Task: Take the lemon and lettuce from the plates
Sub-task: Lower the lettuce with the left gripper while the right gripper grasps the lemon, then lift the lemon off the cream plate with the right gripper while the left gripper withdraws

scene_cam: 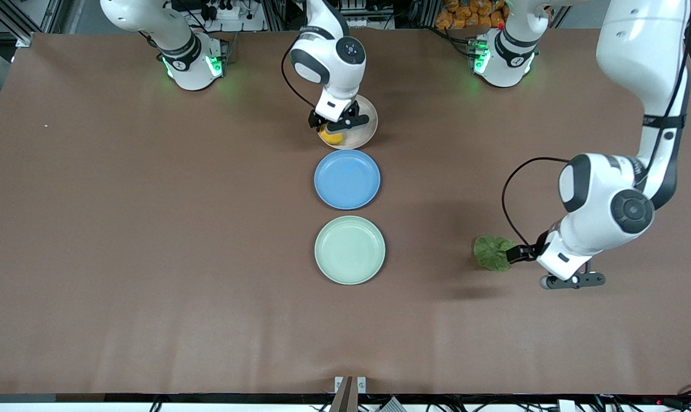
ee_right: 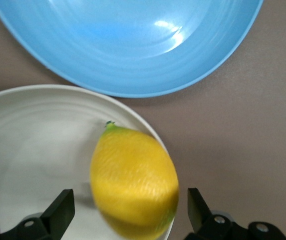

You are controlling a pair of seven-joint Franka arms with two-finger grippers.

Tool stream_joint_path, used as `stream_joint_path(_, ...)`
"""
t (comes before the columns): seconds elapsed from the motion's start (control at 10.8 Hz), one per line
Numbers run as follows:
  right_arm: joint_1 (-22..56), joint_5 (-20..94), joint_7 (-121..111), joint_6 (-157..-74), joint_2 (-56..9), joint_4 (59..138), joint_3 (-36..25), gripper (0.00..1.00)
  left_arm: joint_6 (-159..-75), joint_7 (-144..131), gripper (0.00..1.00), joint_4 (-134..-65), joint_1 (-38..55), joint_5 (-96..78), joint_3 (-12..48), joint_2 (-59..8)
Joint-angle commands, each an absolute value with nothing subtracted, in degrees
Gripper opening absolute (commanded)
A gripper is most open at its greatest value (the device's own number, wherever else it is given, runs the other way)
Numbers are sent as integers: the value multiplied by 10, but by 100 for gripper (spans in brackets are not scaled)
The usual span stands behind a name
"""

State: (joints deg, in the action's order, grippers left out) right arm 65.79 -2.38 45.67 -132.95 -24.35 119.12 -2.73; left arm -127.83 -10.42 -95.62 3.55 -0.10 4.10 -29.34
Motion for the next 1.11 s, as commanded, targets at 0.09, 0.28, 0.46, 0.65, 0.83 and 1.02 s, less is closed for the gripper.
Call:
stream_joint_path(0.09,658,-51,471,-1338,-265,1184,-33,100,-1225,-99,100,-950,23,5,41,-210)
stream_joint_path(0.28,658,-51,483,-1341,-265,1180,-32,9,-1141,-100,100,-892,18,4,42,-185)
stream_joint_path(0.46,658,-49,525,-1341,-265,1172,-32,0,-1059,-100,100,-840,13,4,43,-166)
stream_joint_path(0.65,656,-46,527,-1335,-258,1170,-31,0,-1030,-100,100,-839,5,4,42,-134)
stream_joint_path(0.83,637,-44,525,-1324,-242,1166,-32,0,-970,-88,100,-839,2,5,43,-95)
stream_joint_path(1.02,611,-40,523,-1305,-208,1166,-31,0,-942,-72,100,-841,-1,4,41,-75)
